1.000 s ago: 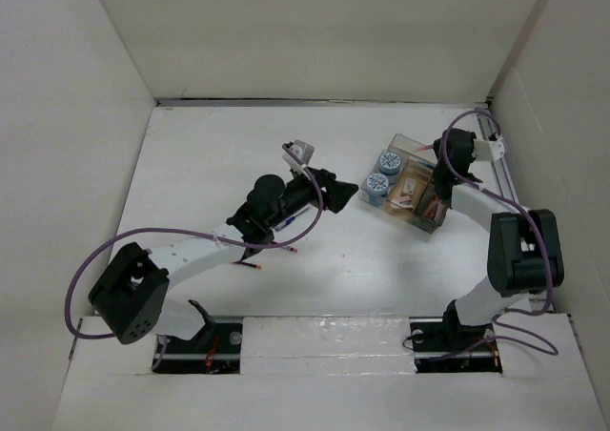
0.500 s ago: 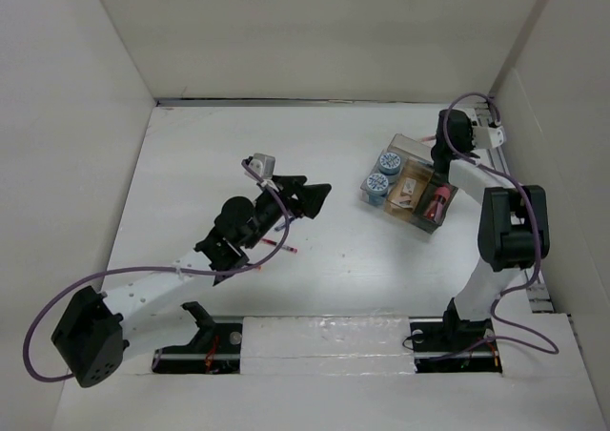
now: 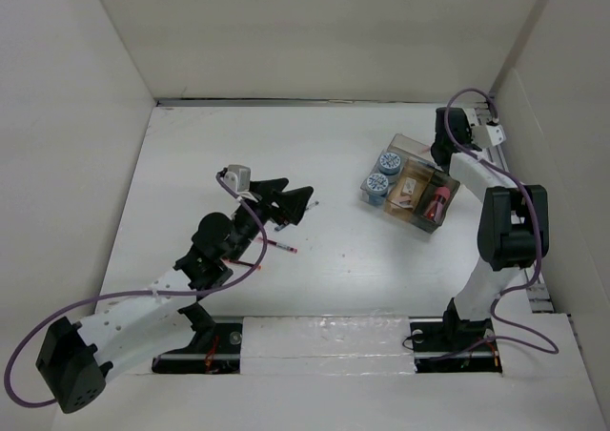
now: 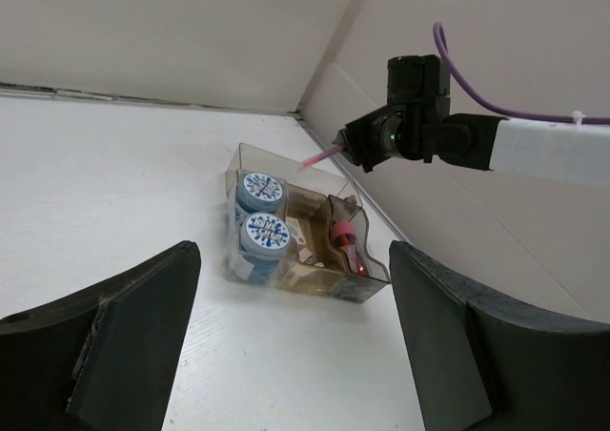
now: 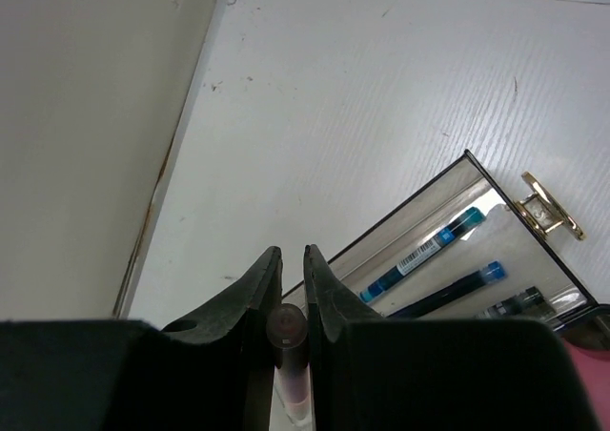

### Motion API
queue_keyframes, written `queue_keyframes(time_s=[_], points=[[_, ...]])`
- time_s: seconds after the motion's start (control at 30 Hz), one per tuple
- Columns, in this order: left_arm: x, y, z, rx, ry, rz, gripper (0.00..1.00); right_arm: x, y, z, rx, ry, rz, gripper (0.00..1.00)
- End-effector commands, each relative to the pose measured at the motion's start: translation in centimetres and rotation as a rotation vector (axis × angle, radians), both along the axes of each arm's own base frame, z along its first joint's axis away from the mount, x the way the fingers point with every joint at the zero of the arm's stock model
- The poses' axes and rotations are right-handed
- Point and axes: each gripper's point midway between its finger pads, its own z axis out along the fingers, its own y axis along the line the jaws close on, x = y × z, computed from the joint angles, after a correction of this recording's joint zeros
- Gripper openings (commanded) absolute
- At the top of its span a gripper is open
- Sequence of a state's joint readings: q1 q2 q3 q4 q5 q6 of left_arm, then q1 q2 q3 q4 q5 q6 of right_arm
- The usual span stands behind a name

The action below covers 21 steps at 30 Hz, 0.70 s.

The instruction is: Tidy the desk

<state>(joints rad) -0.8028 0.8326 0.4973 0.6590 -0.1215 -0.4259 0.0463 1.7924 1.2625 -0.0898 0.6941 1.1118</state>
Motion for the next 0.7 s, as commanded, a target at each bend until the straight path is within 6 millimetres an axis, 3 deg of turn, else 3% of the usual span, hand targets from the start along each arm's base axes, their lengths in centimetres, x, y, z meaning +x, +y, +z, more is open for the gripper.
queue_keyframes(time_s=[0.0, 0.23, 0.5, 0.67], points=[[-0.4, 0.8, 1.2, -0.030, -0.041, 0.019, 0.77, 0.0, -0.2, 1.2, -0.022, 0.009, -0.027, 0.20], [-0.3, 0.5, 0.8, -0.015, -0.026, 0.010, 0.77, -0.3, 0.5, 0.9, -0.007, 0.019, -0.011, 0.34], [0.0, 0.5, 0.5, -0.011, -0.021, 0.020, 0.77, -0.8, 1.1, 0.7, 0.009, 0.021, 0.029, 0.35], [0.3, 0.8, 0.3, -0.003, -0.016, 0.043, 0.77, -2.2, 1.7, 2.0, -0.022, 0.002, 0.050, 0.35]])
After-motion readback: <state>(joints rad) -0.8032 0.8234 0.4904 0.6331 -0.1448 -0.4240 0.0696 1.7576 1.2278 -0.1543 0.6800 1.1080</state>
